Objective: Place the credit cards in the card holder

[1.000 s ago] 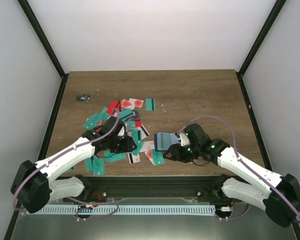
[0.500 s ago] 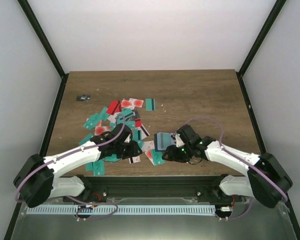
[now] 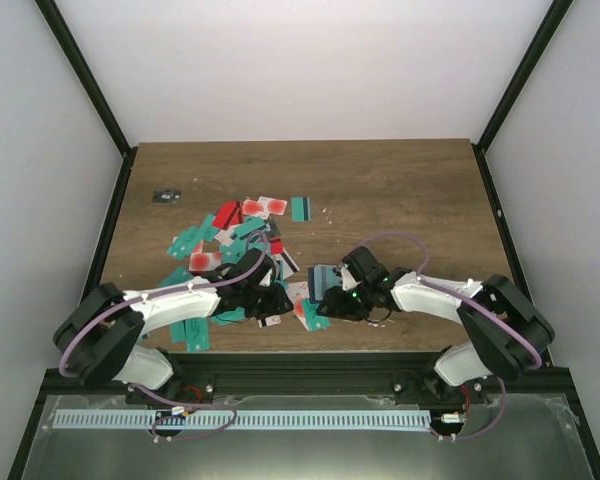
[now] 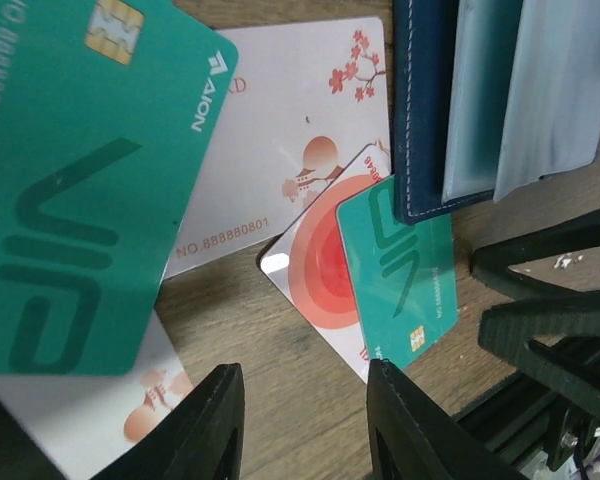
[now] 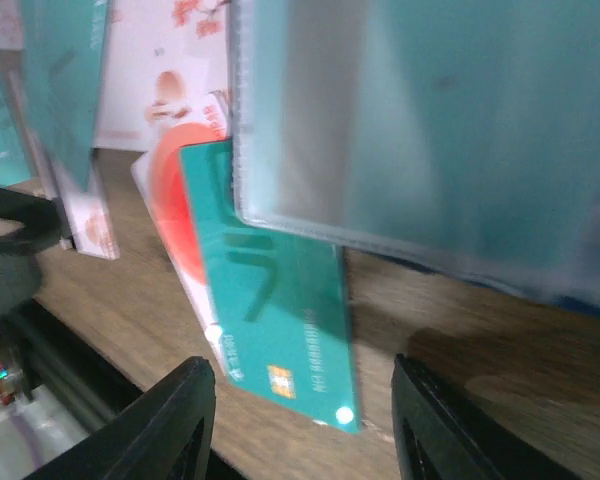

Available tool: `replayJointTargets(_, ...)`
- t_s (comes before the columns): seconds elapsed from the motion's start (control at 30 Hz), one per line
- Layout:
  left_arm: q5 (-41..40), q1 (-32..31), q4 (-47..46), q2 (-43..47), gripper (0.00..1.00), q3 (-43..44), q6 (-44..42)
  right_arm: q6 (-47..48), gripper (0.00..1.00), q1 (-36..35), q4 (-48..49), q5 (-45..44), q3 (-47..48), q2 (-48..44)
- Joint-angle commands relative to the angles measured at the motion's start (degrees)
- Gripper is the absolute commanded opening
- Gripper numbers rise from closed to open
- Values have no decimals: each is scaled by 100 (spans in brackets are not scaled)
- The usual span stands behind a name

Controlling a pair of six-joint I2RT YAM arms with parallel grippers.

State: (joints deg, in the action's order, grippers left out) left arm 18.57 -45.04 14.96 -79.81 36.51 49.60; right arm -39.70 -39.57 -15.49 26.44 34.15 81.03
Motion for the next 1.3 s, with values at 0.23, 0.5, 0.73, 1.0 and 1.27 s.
replayJointTargets(0.23,507,-50,-797,-1254,35,386,-342,207,50,1,713,349,108,729)
replayJointTargets(0.5,565,-177,-1038,-1501,32,312,-131,368,49,-148,1019,921,-9,1173)
replayJointTargets(0.73,471,-468,-1026,-1076,32,-120,207,217,48,-660,1107,1136,-26,1432)
replayJointTargets(1.0,269,-929,-720,-539,31,-399,455,25,48,-1021,1077,1214,-208,1378)
replayJointTargets(1.27,-114,-1614,-668,-325,31,-442,1004,-306,49,-1422,1045,1227,-451,987)
